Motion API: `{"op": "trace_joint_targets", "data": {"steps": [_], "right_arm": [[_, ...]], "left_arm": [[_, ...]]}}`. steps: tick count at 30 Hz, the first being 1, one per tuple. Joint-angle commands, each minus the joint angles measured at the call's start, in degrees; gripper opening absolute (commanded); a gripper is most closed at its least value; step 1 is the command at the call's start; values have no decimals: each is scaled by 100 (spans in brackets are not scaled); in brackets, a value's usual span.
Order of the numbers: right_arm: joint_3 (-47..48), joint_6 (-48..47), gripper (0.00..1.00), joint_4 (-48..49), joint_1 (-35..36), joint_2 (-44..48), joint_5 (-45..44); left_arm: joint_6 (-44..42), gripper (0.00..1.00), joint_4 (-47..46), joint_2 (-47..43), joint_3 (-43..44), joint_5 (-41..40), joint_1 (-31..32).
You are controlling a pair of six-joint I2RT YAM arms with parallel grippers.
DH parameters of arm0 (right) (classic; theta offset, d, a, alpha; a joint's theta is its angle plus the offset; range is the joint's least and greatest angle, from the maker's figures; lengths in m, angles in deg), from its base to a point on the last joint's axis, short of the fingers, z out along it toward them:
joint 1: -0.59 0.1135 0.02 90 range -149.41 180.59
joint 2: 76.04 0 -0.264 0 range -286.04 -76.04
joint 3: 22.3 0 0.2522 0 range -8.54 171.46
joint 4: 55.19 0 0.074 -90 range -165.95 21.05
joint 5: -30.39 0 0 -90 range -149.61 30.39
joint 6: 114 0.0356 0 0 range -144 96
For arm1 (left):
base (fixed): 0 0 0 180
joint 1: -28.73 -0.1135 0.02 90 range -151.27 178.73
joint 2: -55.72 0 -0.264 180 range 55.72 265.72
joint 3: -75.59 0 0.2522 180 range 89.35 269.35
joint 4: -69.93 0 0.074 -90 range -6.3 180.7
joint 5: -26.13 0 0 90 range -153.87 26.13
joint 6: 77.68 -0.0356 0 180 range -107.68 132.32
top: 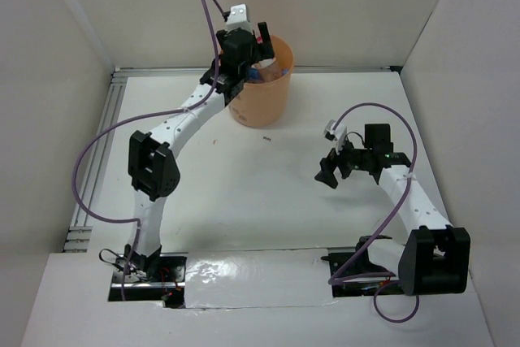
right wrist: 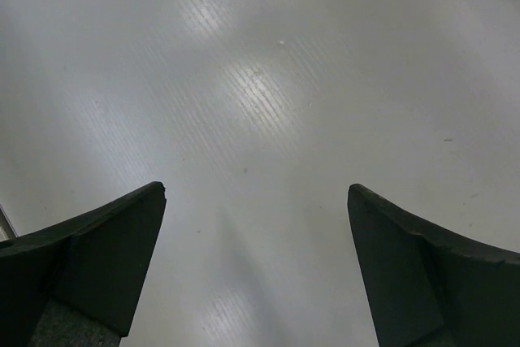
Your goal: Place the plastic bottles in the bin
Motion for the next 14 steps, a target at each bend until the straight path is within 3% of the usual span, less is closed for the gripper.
{"op": "trace_joint_targets", "data": {"steps": [1, 3, 7, 8, 14], "right_arm": [[59, 253, 100, -124, -54, 132, 150], [128, 831, 100, 69, -54, 45, -104], [444, 1597, 100, 122, -106, -27, -746], [445, 1712, 100, 122, -176, -27, -947], [244, 2715, 100, 904, -387, 588, -1694]], "left_arm": [[-367, 100, -481, -990, -621, 846, 83], [-621, 100, -481, -1438, -1033, 1494, 153], [-861, 100, -779, -2966, -3008, 2409, 224], [-860, 100, -876, -3648, -3988, 2464, 224], [-192, 100, -1132, -5814, -7409, 1894, -39]]}}
